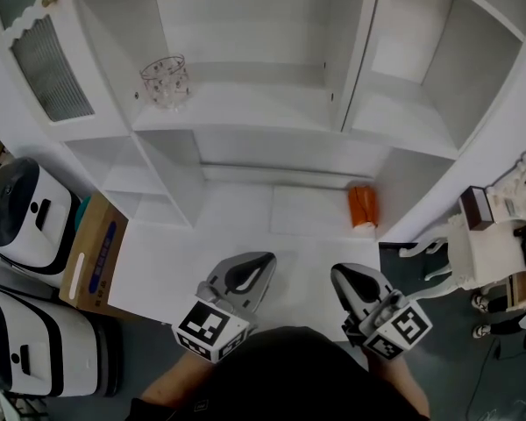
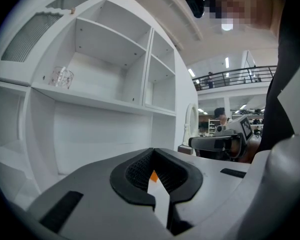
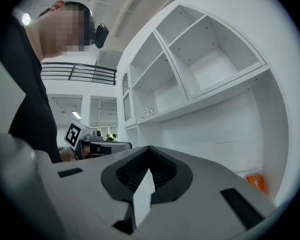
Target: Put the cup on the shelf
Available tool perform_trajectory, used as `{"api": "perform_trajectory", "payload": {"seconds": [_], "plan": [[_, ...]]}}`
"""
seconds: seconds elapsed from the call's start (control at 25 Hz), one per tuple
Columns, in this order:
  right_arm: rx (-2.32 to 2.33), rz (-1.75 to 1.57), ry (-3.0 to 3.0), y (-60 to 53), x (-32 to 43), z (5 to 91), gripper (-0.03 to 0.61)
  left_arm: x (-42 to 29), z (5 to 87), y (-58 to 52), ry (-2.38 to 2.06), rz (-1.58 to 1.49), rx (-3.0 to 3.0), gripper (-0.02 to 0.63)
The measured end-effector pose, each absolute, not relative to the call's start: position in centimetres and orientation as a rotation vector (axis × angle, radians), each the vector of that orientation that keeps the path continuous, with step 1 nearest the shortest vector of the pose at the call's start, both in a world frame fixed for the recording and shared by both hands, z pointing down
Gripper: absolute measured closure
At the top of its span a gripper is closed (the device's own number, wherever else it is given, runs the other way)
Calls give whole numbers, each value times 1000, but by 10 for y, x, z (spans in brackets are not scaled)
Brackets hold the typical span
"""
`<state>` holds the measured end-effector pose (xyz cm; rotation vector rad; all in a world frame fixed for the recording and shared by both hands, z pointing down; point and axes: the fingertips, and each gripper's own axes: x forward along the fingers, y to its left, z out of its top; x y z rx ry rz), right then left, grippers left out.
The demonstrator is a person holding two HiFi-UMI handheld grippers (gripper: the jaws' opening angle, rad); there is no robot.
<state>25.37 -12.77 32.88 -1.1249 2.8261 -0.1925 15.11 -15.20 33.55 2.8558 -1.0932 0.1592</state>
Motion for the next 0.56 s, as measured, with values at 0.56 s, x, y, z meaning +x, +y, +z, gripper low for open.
{"api": "perform_trajectory", "payload": {"seconds": [0.56], "plan": [[-1103,-204,2845,-121,233,332,563,135,341,-145,-1093,159,2832,601]]}}
